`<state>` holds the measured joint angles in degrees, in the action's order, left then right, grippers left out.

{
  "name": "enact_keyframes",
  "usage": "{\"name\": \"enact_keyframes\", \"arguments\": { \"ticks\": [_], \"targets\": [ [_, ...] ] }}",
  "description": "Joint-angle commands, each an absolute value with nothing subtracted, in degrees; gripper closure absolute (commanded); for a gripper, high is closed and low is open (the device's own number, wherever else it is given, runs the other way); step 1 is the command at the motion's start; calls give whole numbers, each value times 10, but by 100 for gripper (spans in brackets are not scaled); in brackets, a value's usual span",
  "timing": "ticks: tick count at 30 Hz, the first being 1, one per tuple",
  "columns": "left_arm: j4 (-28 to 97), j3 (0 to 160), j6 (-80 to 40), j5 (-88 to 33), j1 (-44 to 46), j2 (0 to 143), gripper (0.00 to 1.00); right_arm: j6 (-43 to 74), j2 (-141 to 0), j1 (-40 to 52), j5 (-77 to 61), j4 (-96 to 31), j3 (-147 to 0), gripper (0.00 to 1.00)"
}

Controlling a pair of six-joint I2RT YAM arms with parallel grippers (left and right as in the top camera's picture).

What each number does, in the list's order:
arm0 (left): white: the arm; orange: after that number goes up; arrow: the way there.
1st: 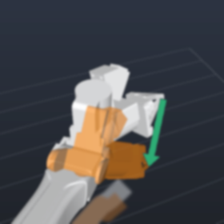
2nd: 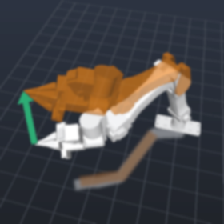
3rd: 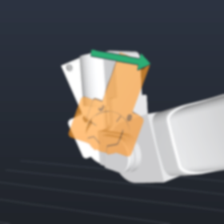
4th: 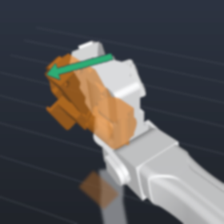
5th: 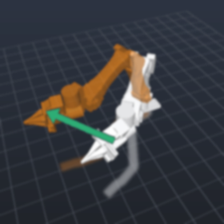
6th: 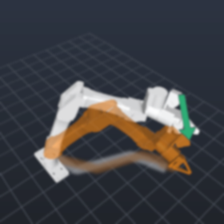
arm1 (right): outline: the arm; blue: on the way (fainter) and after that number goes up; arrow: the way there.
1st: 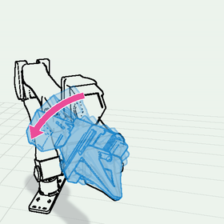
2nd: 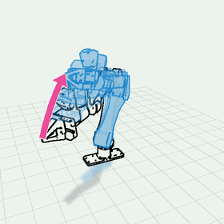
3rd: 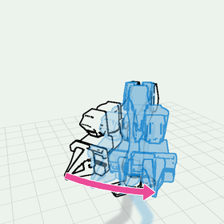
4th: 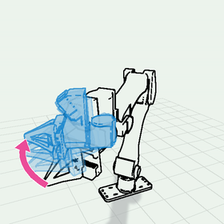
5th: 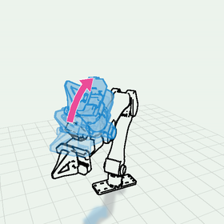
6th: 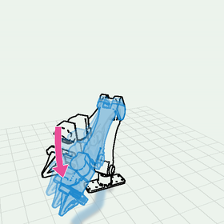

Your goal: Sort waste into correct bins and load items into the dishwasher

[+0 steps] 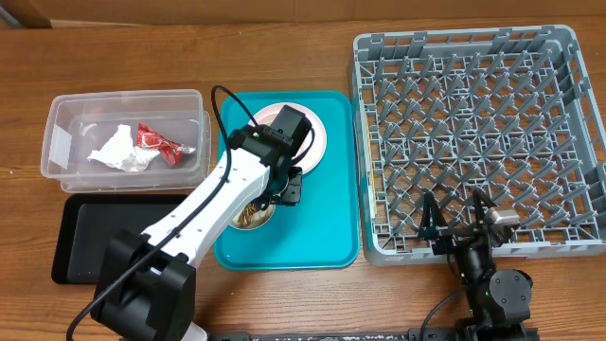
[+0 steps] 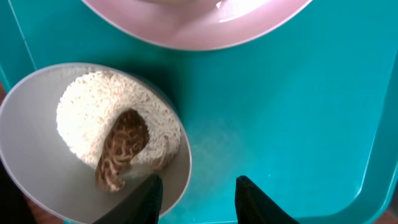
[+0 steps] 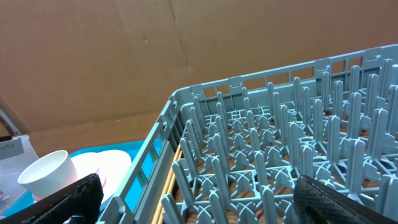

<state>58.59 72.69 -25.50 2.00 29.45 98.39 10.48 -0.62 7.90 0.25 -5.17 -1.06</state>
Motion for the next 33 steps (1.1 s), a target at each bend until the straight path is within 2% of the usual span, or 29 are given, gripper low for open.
{"name": "enact_keyframes", "arguments": {
  "ticks": [1,33],
  "targets": [
    [573,714,-261,30,297,981,60,105,-2,77,4,-48,-5,0],
    [505,653,-262,30,297,982,69,105,-2,77,4,-48,-5,0]
  ]
}}
